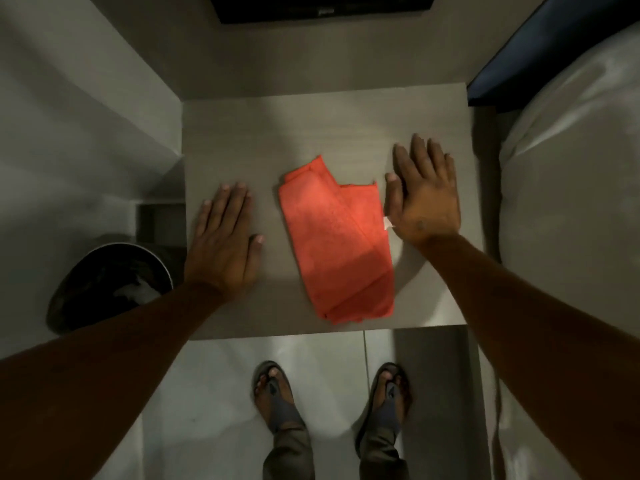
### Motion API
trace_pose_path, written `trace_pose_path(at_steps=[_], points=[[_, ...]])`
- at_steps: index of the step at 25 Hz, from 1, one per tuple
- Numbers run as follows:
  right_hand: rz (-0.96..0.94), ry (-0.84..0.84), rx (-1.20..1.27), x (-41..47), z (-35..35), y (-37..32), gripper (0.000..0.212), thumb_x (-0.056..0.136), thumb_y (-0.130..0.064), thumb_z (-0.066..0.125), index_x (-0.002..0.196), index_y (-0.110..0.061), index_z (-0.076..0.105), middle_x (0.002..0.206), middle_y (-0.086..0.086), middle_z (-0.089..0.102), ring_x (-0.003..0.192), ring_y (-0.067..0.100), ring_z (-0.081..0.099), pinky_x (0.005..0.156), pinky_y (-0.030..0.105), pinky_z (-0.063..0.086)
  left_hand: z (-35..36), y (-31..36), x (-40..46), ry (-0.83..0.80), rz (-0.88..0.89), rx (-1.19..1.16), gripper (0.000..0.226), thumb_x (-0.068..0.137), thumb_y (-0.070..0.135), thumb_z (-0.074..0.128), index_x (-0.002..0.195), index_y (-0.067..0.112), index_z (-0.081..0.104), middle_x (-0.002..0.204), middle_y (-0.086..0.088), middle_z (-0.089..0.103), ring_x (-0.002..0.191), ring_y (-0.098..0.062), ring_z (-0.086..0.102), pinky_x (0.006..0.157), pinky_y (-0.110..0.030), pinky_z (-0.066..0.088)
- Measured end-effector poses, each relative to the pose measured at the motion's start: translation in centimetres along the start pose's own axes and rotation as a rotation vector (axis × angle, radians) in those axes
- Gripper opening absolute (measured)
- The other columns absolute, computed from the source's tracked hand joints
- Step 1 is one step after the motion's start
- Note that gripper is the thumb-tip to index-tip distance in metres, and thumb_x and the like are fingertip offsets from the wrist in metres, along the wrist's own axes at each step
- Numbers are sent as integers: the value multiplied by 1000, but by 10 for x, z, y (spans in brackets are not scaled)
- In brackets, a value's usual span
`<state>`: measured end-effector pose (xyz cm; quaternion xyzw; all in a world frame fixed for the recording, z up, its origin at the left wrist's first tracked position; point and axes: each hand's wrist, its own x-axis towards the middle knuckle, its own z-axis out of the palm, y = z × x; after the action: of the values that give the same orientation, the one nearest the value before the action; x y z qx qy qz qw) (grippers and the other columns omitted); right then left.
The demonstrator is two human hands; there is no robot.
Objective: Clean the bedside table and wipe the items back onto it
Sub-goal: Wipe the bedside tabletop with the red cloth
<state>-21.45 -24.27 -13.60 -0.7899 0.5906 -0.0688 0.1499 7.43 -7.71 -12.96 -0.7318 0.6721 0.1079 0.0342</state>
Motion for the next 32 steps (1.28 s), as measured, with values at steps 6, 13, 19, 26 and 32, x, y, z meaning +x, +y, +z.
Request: trace_pose_path(at_steps=[6, 13, 19, 26, 32], points=[[-59, 55, 4, 2, 8, 6, 55, 102, -37, 33, 152, -18, 42, 164, 13, 32, 154, 36, 21, 126, 53, 12, -20, 94, 22, 205, -234, -252, 65, 98, 36, 33, 151, -2, 31, 161, -22, 29, 152, -37, 23, 123, -54, 15], [-63, 119, 47, 3, 10, 8, 54, 102, -36, 29, 149, -15, 45, 162, 13, 36, 153, 34, 24, 126, 51, 14, -37, 97, 123, -1, -51, -62, 67, 98, 42, 26, 157, 10, 22, 166, -9, 22, 155, -27, 14, 124, -47, 9], [-70, 81, 28, 2, 9, 8, 55, 105, -40, 23, 152, -16, 40, 164, 12, 32, 154, 33, 20, 125, 53, 15, -16, -24, 4, 18, -97, -26, 65, 102, 40, 22, 156, 4, 19, 167, -15, 16, 156, -30, 9, 122, -55, 16], [-50, 96, 39, 0, 5, 5, 52, 103, -33, 31, 151, -15, 43, 163, 13, 33, 154, 35, 22, 125, 53, 14, 28, 164, -46, 40, 152, -88, 68, 100, 40, 35, 157, 8, 18, 166, -13, 20, 156, -31, 6, 123, -58, 13], [-43, 80, 5, 2, 6, 3, 55, 105, -39, 25, 153, -16, 40, 164, 12, 31, 154, 34, 20, 126, 52, 13, 0, 56, -12, 25, 54, -59, 62, 103, 39, 24, 157, 9, 19, 167, -12, 16, 156, -31, 8, 123, -56, 15]])
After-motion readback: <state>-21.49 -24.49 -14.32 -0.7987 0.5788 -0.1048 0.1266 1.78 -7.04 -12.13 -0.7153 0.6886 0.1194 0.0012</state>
